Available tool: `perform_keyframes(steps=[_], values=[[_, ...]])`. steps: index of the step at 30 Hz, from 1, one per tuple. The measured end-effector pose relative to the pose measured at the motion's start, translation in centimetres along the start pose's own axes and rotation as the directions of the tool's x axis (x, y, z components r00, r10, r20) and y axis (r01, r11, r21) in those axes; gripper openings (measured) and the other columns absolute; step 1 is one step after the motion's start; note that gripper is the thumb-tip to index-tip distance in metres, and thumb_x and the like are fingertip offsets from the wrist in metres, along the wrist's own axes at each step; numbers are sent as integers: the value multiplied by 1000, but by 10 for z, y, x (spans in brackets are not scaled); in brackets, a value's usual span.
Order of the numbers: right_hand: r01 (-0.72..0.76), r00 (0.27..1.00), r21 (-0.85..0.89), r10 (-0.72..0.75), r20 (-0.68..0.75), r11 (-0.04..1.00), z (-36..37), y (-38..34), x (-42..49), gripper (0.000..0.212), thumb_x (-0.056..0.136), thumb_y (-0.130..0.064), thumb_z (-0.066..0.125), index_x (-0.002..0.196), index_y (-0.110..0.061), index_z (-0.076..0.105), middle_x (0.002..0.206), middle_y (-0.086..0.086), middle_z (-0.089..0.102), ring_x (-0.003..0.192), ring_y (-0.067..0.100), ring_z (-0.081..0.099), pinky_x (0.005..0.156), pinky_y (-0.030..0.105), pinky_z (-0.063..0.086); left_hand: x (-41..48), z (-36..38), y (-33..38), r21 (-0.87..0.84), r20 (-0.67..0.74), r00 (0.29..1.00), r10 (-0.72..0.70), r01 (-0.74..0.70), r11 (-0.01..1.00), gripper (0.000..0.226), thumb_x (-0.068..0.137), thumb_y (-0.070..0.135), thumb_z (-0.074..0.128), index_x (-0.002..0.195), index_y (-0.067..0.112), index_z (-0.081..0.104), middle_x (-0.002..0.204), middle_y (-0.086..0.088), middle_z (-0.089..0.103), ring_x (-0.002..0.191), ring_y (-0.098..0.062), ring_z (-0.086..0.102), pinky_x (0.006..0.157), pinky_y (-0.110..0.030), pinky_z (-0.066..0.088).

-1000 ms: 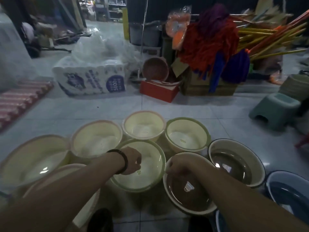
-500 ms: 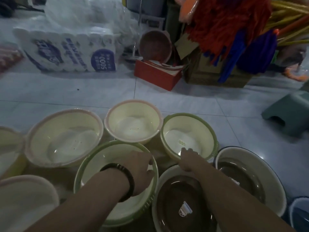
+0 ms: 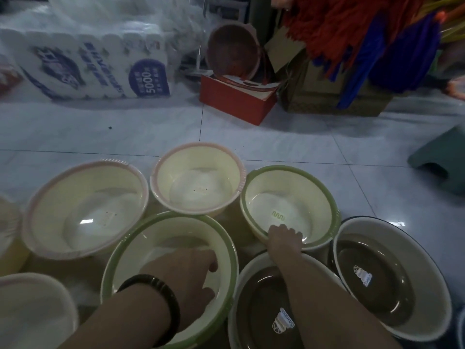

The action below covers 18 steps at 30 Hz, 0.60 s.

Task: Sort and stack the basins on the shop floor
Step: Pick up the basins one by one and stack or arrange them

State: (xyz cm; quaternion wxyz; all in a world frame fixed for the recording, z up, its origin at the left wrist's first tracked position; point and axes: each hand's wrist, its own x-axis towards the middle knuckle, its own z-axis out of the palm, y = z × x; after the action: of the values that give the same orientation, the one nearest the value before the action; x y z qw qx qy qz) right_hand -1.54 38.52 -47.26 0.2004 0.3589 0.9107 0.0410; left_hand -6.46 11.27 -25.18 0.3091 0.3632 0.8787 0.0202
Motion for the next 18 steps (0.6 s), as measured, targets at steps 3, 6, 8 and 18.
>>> perform_keyframes(steps=[3, 6, 8, 18], values=[[13, 997, -8, -14, -76, 1000, -13, 8, 3, 31, 99, -27, 58, 130, -26, 58, 125, 2, 59, 115, 24, 57, 98, 40, 46, -2, -7, 1, 7, 9, 1000, -12, 12, 1000, 38, 88, 55, 58, 125, 45, 51, 123, 18, 58, 106, -9, 60, 96, -34, 51], [-23, 976, 83, 41, -216, 996, -41, 27, 7, 25, 102, -33, 52, 124, -28, 63, 115, 2, 61, 103, 23, 61, 86, 38, 49, -6, -12, -5, -17, 7, 999, -33, 33, 999, 35, 89, 56, 56, 122, 43, 54, 118, 17, 58, 104, -10, 58, 95, -33, 51], [-41, 966, 228, 97, -240, 973, -61, 38, 4, 22, 101, -35, 55, 118, -26, 66, 104, 2, 62, 89, 23, 61, 77, 36, 50, -10, -11, -13, -5, 19, 998, -52, 52, 999, 34, 90, 56, 56, 121, 40, 56, 113, 17, 57, 104, -10, 57, 95, -32, 50], [270, 928, 287, -168, -333, 919, -196, -19, -130, 19, 97, -40, 59, 110, -27, 67, 102, 1, 68, 86, 25, 63, 71, 34, 47, -53, -41, -42, -421, 29, 977, -213, 205, 884, 42, 95, 55, 54, 123, 25, 64, 118, 0, 65, 101, -23, 68, 92, -42, 57]])
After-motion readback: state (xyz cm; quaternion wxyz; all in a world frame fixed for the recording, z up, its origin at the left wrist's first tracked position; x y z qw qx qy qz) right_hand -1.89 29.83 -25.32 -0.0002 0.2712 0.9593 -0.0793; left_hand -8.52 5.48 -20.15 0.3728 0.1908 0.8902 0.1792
